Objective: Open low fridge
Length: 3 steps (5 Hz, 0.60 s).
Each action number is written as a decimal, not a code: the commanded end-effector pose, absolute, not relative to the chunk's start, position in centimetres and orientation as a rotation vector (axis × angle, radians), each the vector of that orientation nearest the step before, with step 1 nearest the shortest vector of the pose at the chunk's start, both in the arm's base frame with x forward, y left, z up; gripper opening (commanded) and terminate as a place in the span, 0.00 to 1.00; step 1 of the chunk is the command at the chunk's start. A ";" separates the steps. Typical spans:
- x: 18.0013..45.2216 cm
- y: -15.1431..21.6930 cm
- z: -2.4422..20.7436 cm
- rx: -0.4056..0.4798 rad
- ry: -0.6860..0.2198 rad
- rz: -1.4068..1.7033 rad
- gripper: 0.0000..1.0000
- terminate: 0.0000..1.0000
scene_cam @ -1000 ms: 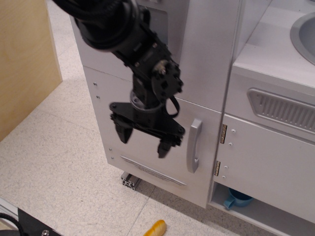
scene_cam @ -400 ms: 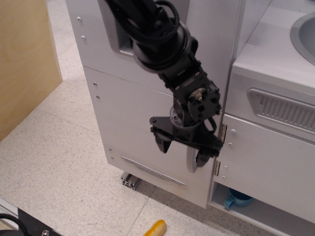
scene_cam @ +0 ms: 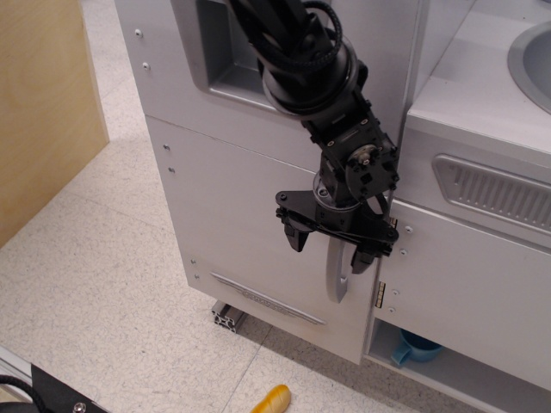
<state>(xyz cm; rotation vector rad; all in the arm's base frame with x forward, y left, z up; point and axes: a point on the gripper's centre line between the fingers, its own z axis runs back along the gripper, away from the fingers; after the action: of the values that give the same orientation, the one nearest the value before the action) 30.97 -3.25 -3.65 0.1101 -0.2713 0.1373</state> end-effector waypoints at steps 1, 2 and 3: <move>31.5 -3.3 -2.7 0.081 -0.337 0.105 0.00 0.00; 31.0 -3.1 -2.8 0.077 -0.347 0.094 0.00 0.00; 29.4 -2.9 -2.9 0.082 -0.342 0.069 0.00 0.00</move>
<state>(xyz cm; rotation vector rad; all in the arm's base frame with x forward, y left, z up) 29.05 -2.93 -4.06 0.0881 -0.3108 0.0577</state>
